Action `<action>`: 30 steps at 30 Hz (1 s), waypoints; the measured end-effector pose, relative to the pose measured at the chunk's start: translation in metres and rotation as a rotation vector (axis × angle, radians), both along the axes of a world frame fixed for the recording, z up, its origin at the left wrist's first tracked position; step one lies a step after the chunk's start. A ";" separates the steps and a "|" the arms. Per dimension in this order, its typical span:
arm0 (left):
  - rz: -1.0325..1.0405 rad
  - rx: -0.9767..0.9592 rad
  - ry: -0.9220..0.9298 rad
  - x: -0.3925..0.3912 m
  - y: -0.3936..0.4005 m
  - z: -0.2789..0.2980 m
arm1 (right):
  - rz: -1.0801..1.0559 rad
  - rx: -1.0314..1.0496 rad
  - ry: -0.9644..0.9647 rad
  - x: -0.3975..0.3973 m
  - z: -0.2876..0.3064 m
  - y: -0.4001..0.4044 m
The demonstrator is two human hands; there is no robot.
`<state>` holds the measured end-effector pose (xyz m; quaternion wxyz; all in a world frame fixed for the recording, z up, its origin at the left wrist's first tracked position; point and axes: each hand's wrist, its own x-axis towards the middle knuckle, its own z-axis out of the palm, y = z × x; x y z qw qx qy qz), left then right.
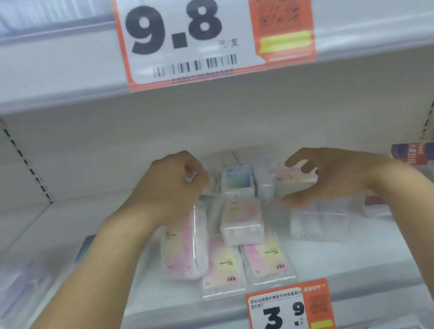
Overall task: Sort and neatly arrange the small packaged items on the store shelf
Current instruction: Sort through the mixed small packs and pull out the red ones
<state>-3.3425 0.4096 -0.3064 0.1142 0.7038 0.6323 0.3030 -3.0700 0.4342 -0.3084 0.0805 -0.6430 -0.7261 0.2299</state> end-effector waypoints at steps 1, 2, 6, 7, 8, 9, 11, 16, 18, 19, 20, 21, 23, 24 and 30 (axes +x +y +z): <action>-0.045 -0.049 0.119 0.013 0.010 0.001 | -0.005 0.095 0.090 -0.006 -0.004 0.004; -0.083 -0.111 0.241 0.027 0.020 0.002 | -0.001 0.189 0.146 -0.014 -0.012 0.009; -0.175 -0.343 0.460 0.067 0.061 -0.004 | 0.102 0.223 0.107 -0.040 -0.043 0.028; -0.195 -0.354 0.473 0.072 0.069 -0.009 | 0.104 0.210 0.086 -0.042 -0.046 0.031; -0.206 -0.353 0.494 0.074 0.073 -0.013 | 0.104 0.212 0.064 -0.041 -0.048 0.032; -0.211 -0.344 0.507 0.076 0.076 -0.015 | 0.101 0.217 0.049 -0.040 -0.048 0.033; -0.201 -0.333 0.485 0.075 0.079 -0.014 | 0.083 0.239 0.085 -0.038 -0.046 0.033; -0.138 -0.375 -0.038 0.052 0.071 0.004 | 0.052 0.227 0.137 -0.022 -0.035 0.032; -0.133 -0.485 -0.339 0.038 0.066 0.007 | 0.056 0.120 0.168 -0.006 -0.020 0.026; -0.134 -0.538 -0.475 0.031 0.063 0.007 | 0.054 0.065 0.158 0.002 -0.012 0.022; -0.133 -0.569 -0.567 0.026 0.061 0.006 | 0.055 0.014 0.121 0.010 -0.005 0.018; -0.121 -0.565 -0.596 0.021 0.061 0.005 | 0.063 -0.044 0.059 0.017 0.000 0.013; -0.070 -0.454 -0.412 0.014 0.064 0.003 | 0.097 -0.147 -0.068 0.022 0.005 0.002; -0.052 -0.386 -0.260 0.015 0.063 0.004 | 0.105 -0.157 -0.105 0.023 0.005 -0.003; -0.048 -0.414 0.305 0.019 0.055 -0.008 | 0.050 0.021 0.155 0.038 0.009 -0.011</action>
